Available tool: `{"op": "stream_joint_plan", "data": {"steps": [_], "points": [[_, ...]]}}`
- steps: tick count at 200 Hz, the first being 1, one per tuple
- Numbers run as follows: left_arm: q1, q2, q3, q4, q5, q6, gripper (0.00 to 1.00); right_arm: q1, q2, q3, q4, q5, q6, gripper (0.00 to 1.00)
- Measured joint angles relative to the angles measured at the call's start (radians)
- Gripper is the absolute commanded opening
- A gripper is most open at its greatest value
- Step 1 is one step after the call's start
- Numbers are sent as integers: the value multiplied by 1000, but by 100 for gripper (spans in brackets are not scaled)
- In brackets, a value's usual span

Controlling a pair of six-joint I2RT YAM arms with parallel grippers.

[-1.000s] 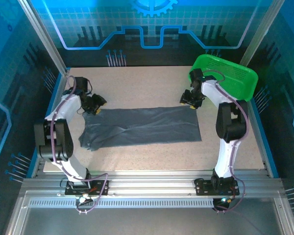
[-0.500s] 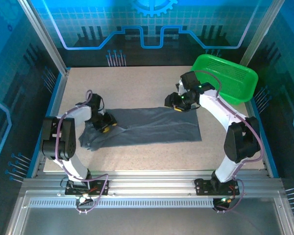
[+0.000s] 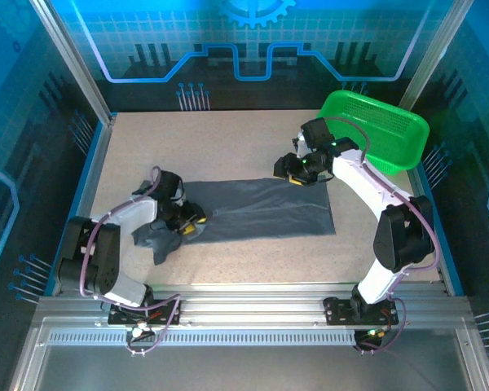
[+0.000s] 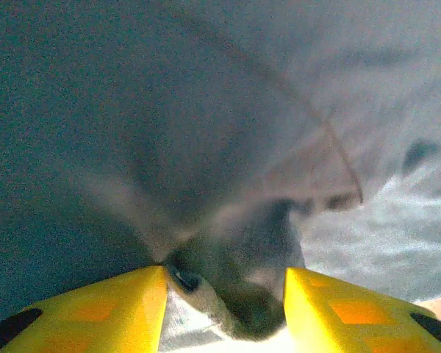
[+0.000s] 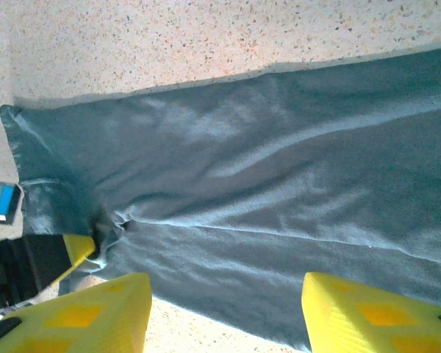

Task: Fold and stack the t-shirts

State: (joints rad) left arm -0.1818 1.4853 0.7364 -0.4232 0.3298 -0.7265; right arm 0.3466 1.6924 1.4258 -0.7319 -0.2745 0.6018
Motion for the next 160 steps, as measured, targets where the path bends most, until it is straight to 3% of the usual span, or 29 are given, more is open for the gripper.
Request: {"op": "stream_joint_plan", "data": {"steps": [33,65,89,160], "points": [[-79,-42,-67,0,17,-92,44,0,0,-8,0,0,0,57],[-86,-151,-57,-43,3,-133,42,-1,-4,-26,0,-1,0,55],[-85,-195,-18,-49,-34,-157,36,-1,-13,-42,1,-5,3,53],[-110,-37,-8,10,-79,-219,31,0,-29,-76,9,-29,10,53]]}}
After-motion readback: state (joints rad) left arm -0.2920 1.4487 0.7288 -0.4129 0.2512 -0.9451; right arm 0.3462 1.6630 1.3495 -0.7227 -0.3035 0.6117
